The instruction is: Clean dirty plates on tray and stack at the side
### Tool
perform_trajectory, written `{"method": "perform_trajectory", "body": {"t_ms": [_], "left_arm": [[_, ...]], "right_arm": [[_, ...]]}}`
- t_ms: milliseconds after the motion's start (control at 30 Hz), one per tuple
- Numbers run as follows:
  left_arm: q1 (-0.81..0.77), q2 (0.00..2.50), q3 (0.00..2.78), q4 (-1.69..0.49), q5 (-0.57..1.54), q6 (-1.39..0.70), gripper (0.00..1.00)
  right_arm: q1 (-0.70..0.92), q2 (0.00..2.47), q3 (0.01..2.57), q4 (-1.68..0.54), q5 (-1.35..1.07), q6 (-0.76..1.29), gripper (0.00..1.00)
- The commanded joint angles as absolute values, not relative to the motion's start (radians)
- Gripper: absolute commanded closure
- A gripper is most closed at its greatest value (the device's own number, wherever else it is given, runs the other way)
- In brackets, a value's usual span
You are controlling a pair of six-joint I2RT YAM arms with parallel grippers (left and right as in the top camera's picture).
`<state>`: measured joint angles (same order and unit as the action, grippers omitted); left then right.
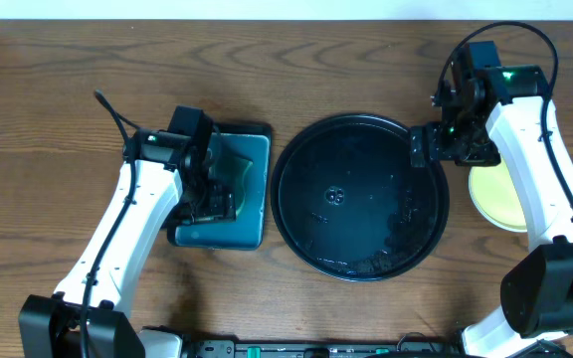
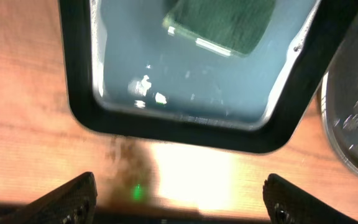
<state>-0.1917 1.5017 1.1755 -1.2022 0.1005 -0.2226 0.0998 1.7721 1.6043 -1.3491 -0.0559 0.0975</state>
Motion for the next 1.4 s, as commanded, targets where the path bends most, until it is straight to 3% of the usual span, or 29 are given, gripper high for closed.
{"method": "perform_trajectory", "body": {"t_ms": [0,367,900,1367], "left_arm": [[-0.192,1.501,1.182,-1.248,0.089,-0.24,0.14],[-0.227,1.367,1.182,-1.234,0.102,-0.24,0.14],[-0.39,0.928,1.18,-1.123,-0.081,-0.213,0.14],[-0.39,0.814,1.074,-1.077,-0.08,-0.211,0.13]], "right_arm": [[0.096,1.77,1.613,-1.367,-0.087,0.095,0.01],[0.099,1.515,1.385,-1.214,-0.087,0.104,0.01],[0.093,0.981,1.105,-1.007,-0.033,0.091,0.01],[0.093,0.882,1.077,-1.005,-0.007,0.088,0.01]]}}
